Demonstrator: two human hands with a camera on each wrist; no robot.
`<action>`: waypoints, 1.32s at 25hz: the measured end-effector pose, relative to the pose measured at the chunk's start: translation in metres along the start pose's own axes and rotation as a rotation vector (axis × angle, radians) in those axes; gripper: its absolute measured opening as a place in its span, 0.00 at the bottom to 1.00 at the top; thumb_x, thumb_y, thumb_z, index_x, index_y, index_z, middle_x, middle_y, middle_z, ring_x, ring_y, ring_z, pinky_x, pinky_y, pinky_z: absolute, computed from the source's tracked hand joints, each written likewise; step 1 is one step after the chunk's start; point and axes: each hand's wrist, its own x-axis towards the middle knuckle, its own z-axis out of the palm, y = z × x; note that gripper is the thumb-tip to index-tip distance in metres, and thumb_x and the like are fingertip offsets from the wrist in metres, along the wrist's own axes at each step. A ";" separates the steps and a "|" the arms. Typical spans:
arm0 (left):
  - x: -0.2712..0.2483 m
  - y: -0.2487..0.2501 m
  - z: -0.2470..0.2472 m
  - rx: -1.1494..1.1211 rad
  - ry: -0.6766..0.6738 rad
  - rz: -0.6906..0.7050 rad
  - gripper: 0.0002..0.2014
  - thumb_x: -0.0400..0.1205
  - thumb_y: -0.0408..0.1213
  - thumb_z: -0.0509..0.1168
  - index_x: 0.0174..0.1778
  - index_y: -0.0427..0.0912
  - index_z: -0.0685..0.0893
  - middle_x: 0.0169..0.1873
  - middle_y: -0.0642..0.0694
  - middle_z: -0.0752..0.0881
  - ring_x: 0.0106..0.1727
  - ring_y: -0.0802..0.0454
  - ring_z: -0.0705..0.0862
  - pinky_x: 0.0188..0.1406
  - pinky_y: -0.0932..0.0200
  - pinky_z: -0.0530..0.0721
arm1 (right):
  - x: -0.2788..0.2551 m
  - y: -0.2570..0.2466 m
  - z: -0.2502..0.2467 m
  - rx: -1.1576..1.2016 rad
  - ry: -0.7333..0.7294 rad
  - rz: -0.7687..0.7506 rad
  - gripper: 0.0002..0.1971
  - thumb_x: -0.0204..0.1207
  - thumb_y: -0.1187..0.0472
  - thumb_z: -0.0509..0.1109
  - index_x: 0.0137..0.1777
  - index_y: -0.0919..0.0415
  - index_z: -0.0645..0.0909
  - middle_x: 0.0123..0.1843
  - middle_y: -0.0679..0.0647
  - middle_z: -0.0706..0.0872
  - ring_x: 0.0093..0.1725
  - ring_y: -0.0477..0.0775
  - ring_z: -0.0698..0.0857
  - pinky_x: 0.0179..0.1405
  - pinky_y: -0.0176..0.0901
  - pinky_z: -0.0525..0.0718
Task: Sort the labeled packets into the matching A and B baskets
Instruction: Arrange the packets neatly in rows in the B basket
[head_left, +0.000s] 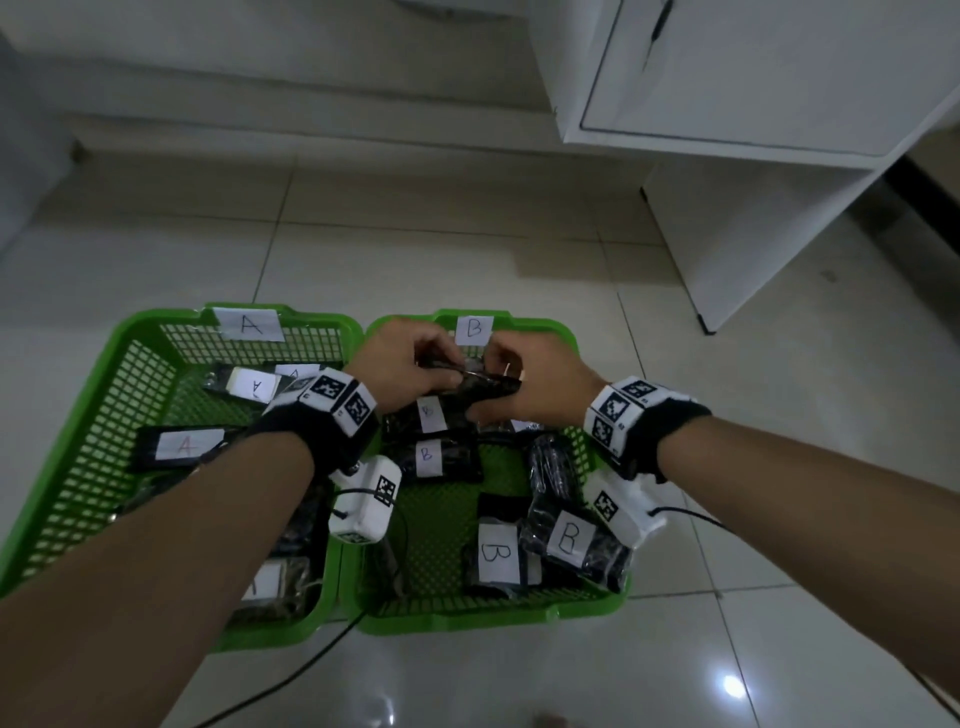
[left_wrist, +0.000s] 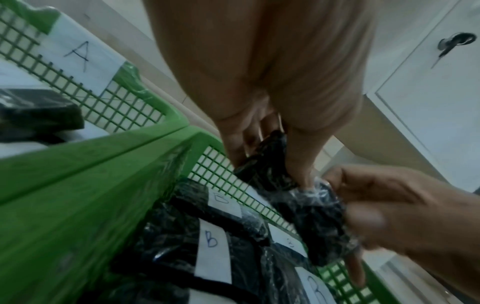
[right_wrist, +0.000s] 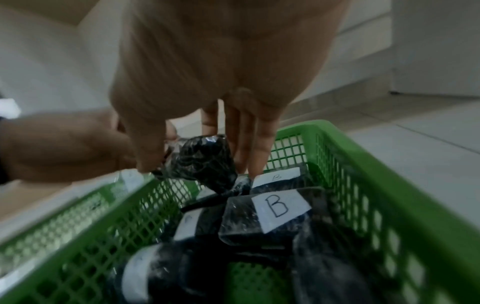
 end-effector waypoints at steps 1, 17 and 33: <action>-0.001 -0.004 -0.002 -0.036 0.046 -0.007 0.09 0.70 0.31 0.81 0.44 0.44 0.92 0.41 0.53 0.93 0.45 0.57 0.91 0.56 0.50 0.89 | 0.000 -0.001 -0.001 0.216 -0.043 0.113 0.24 0.66 0.38 0.82 0.48 0.55 0.80 0.45 0.52 0.89 0.41 0.55 0.88 0.37 0.47 0.85; -0.015 -0.019 -0.020 0.349 -0.071 0.057 0.22 0.66 0.41 0.83 0.55 0.46 0.88 0.49 0.53 0.90 0.49 0.57 0.87 0.55 0.58 0.87 | 0.005 -0.008 0.000 0.309 -0.017 0.183 0.22 0.70 0.69 0.80 0.64 0.57 0.87 0.54 0.48 0.87 0.50 0.51 0.88 0.46 0.41 0.90; -0.012 0.016 0.007 0.436 -0.680 -0.163 0.23 0.56 0.50 0.87 0.45 0.52 0.91 0.40 0.57 0.92 0.45 0.58 0.88 0.45 0.59 0.83 | -0.049 -0.010 -0.032 -0.080 -0.741 0.419 0.21 0.63 0.45 0.86 0.48 0.59 0.91 0.38 0.51 0.93 0.36 0.54 0.88 0.35 0.41 0.83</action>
